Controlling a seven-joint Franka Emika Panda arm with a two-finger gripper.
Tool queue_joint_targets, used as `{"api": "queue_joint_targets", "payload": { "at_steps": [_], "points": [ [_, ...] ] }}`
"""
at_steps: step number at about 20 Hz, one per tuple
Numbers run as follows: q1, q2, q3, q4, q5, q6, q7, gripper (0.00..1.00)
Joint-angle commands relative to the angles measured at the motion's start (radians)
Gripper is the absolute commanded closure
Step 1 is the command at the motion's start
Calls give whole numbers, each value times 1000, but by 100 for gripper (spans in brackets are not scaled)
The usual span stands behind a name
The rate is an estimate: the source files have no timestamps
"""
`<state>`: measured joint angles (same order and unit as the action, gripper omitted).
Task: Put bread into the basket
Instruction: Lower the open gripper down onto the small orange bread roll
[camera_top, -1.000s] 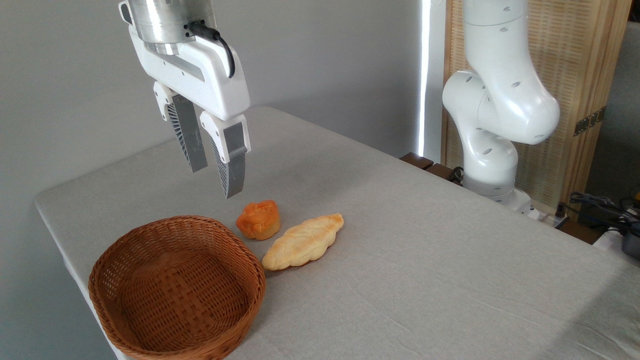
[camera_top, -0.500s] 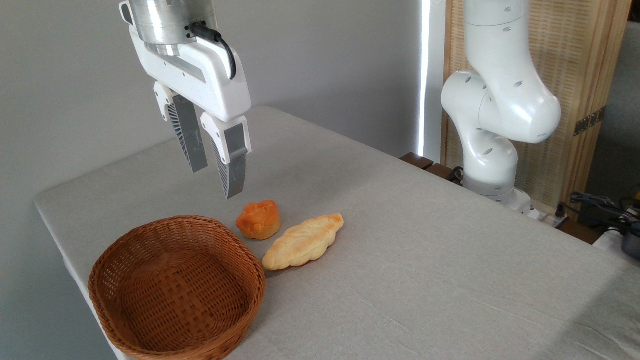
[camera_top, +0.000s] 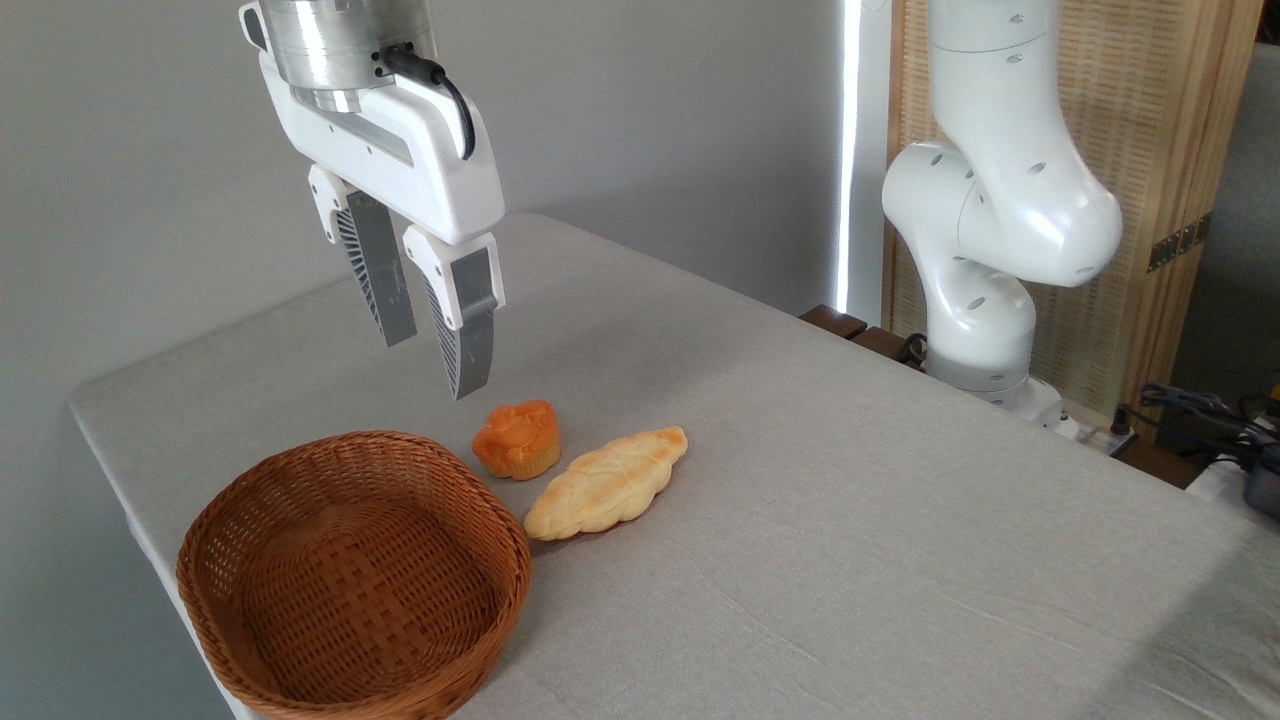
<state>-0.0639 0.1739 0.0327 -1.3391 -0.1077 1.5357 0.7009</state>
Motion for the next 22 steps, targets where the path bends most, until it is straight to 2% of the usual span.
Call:
{"api": "queue_joint_targets", "payload": {
  "at_steps": [1, 4, 8, 12, 15, 18, 20, 22],
  "points": [
    [3, -1, -10, -5, 11, -16, -3, 0],
    [-2, -16, -20, -69, 13, 4, 0, 0],
    [-2, -129, -71, -276, 59, 108, 0, 0],
    [-5, -183, -123, -409, 60, 127, -1, 0],
    [-11, -247, -154, -541, 59, 233, -9, 0],
    [-13, -267, -166, -589, 43, 270, -18, 0],
    [-39, -269, -166, -617, 31, 274, -49, 0],
    [-63, -269, -166, -661, 31, 343, -98, 0]
  ]
}}
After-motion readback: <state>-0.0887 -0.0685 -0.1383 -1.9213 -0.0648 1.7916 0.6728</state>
